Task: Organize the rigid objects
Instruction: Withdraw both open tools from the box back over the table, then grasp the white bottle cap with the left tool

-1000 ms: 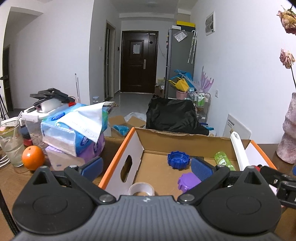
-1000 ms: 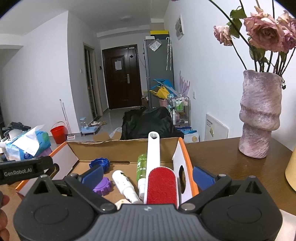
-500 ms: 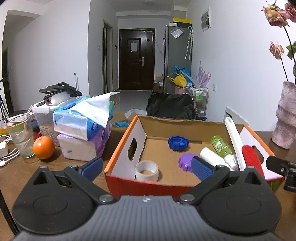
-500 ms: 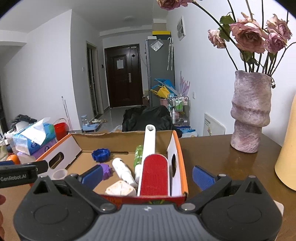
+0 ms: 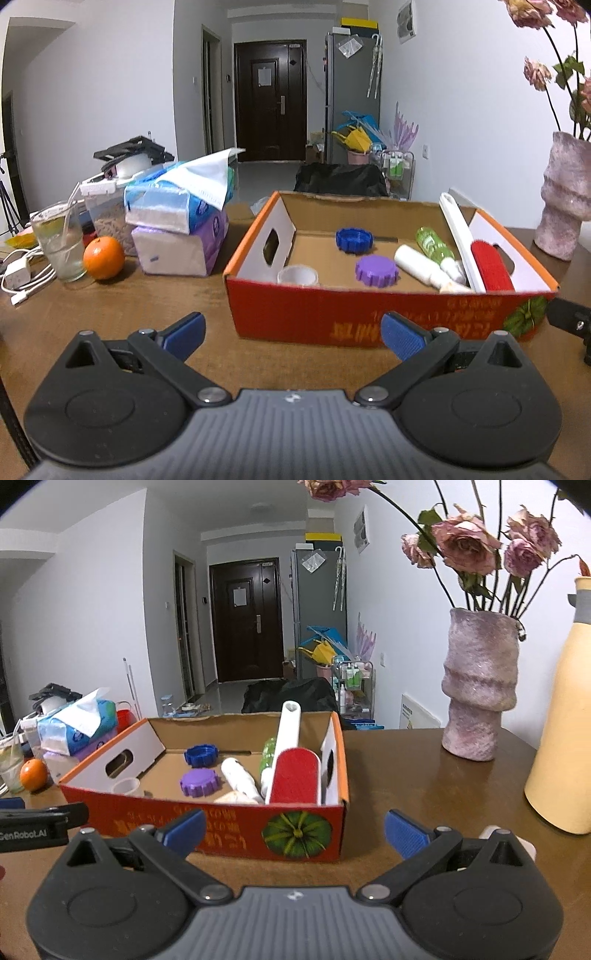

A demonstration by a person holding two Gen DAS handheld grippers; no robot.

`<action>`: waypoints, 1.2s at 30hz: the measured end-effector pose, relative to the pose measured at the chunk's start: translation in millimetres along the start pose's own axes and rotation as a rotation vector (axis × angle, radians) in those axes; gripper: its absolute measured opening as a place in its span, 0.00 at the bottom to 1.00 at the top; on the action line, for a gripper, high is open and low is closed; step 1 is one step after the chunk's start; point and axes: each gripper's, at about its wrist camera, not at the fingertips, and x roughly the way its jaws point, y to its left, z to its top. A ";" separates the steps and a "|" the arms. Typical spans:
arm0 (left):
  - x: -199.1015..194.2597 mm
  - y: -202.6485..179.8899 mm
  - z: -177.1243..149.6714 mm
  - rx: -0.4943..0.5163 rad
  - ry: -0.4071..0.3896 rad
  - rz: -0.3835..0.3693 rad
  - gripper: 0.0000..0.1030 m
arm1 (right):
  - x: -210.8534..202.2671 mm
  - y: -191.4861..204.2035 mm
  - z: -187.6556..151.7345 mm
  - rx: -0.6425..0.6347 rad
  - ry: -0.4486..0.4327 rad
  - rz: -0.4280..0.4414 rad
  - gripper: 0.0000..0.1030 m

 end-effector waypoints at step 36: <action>6.3 -12.1 -51.0 0.031 0.191 -0.042 0.45 | -67.3 -38.4 -59.5 -0.010 0.040 -0.084 1.00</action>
